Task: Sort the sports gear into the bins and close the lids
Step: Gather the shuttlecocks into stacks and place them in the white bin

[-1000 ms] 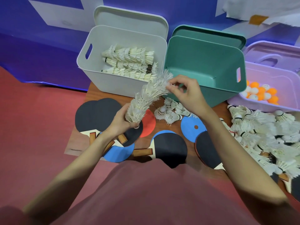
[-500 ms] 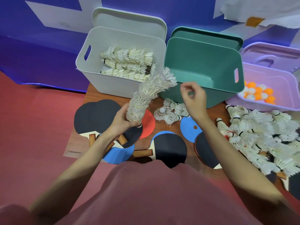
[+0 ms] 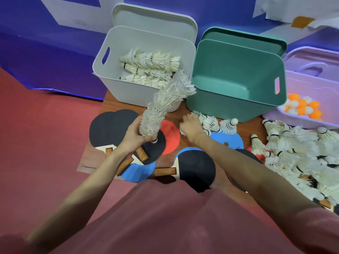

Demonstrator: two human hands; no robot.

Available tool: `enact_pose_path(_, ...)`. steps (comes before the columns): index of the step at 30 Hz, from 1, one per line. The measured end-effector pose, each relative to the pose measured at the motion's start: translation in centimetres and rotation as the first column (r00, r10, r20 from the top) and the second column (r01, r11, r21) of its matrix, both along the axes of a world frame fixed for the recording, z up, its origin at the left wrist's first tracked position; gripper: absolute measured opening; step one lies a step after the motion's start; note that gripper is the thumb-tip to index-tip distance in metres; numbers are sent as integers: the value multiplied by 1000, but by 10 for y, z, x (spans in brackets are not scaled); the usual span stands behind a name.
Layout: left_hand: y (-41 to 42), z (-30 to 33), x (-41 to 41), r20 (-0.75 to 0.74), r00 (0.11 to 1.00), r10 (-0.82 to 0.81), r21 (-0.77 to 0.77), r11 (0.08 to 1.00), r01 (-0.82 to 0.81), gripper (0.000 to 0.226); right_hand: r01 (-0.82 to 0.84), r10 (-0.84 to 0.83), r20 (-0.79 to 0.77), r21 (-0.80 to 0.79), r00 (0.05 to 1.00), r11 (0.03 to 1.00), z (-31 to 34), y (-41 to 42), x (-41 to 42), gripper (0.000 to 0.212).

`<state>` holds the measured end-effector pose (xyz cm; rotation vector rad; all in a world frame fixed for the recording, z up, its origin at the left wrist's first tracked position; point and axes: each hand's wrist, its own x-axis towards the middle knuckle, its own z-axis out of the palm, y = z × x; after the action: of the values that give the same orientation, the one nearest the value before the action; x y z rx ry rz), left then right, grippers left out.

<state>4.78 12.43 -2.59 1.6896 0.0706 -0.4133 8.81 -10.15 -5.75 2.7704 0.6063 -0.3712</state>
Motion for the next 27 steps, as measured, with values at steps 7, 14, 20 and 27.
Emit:
enact_pose_path(7, 6, 2, 4, -4, 1000, 26, 32, 999, -26, 71, 341, -341, -99, 524, 935, 781, 11, -35, -8, 58)
enact_pose_path(14, 1, 10, 7, -3, 1000, 6, 29, 1000, -6, 72, 285, -532, -222, 958, 817, 39, 85, -65, -24, 40)
enact_pose_path(20, 0, 21, 17, 29, 999, -25, 80, 997, 22, 70, -32, -582, -99, 977, 807, -211, 159, -58, 3, 20)
enact_pose_path(27, 2, 46, 23, 56, 998, -30, 105, 994, 24, 63, 190, -369, -168, 982, 914, 22, 147, -33, 17, 18)
